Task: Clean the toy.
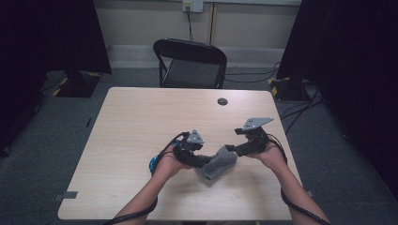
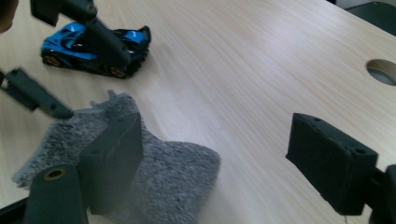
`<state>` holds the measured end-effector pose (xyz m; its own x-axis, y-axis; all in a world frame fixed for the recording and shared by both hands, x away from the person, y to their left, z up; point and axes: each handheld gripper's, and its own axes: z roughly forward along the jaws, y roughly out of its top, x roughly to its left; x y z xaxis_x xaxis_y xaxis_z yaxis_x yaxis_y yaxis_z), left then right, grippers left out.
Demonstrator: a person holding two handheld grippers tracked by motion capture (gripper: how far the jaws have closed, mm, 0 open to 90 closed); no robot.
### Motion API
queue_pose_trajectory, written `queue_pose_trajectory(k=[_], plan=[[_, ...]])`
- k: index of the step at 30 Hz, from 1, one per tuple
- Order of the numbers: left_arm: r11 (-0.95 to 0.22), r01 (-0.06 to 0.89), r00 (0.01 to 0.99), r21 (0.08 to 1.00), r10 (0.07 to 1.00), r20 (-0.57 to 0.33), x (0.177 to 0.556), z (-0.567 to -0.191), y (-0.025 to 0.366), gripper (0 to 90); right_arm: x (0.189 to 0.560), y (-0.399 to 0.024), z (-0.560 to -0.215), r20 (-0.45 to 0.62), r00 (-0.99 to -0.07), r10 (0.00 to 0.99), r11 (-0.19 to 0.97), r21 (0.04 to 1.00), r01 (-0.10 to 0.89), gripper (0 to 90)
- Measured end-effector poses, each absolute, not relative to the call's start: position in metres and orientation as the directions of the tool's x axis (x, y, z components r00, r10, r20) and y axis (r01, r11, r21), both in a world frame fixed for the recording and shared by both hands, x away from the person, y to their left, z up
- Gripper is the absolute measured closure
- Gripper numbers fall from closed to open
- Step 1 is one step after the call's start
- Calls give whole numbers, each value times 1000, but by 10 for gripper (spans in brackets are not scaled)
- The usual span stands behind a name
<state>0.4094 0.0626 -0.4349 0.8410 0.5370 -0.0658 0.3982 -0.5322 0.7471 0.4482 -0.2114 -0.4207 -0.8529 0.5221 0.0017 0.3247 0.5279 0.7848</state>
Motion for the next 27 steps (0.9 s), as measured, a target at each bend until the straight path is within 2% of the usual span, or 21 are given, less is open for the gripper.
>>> queue_pose_trajectory(k=[6,13,19,27], plan=[[-487,441,787,754,613,-64,407,-427,100,335,441,-196,-429,23,-881,473,541,782,311,180],[-465,490,727,737,685,-51,406,-439,134,319,432,-184,-442,44,-912,408,577,761,295,186],[-463,519,688,718,725,-29,405,-452,154,317,426,-179,-452,64,-924,376,584,758,290,200],[-447,558,658,700,752,-44,406,-466,166,314,423,-176,-466,73,-928,365,599,744,295,200]])
